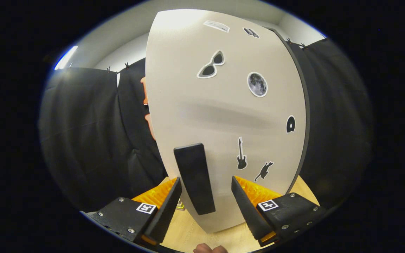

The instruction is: Open the shoe cabinet door, grab the shoes and put them into the shoe cabinet, then close the shoe cabinet door.

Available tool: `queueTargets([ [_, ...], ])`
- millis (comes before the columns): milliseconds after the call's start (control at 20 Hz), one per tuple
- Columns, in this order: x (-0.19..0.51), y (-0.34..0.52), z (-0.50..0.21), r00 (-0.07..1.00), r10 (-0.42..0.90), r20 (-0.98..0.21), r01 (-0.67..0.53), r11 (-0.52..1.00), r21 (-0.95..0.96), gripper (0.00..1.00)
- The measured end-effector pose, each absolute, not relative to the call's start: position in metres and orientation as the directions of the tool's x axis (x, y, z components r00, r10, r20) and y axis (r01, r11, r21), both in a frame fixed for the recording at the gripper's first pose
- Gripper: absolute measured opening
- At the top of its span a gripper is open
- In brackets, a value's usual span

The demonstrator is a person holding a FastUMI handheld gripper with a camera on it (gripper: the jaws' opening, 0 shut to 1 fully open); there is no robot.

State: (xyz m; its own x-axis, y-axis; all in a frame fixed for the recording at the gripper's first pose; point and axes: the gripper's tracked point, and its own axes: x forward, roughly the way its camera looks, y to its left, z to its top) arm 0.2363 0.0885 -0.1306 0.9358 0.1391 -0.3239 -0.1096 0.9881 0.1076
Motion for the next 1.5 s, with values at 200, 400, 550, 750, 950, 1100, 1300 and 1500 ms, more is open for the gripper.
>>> queueTargets([
  [200,0.251,0.095,-0.134,0.930,0.142,-0.338,-0.095,0.984,0.152,0.90],
  [400,0.266,0.101,-0.135,0.933,0.138,-0.334,-0.104,0.988,0.116,0.91],
  [550,0.277,0.104,-0.136,0.930,0.152,-0.335,-0.121,0.986,0.113,0.91],
  [750,0.290,0.107,-0.142,0.925,0.166,-0.341,-0.115,0.979,0.166,0.91],
  [950,0.294,0.106,-0.143,0.929,0.145,-0.341,-0.119,0.988,0.097,0.91],
  [1100,0.295,0.106,-0.146,0.931,0.143,-0.337,-0.118,0.989,0.094,0.92],
  [1300,0.292,0.103,-0.147,0.934,0.129,-0.334,-0.105,0.991,0.088,0.94],
  [1500,0.297,0.102,-0.148,0.943,0.109,-0.316,-0.102,0.994,0.038,0.94],
])
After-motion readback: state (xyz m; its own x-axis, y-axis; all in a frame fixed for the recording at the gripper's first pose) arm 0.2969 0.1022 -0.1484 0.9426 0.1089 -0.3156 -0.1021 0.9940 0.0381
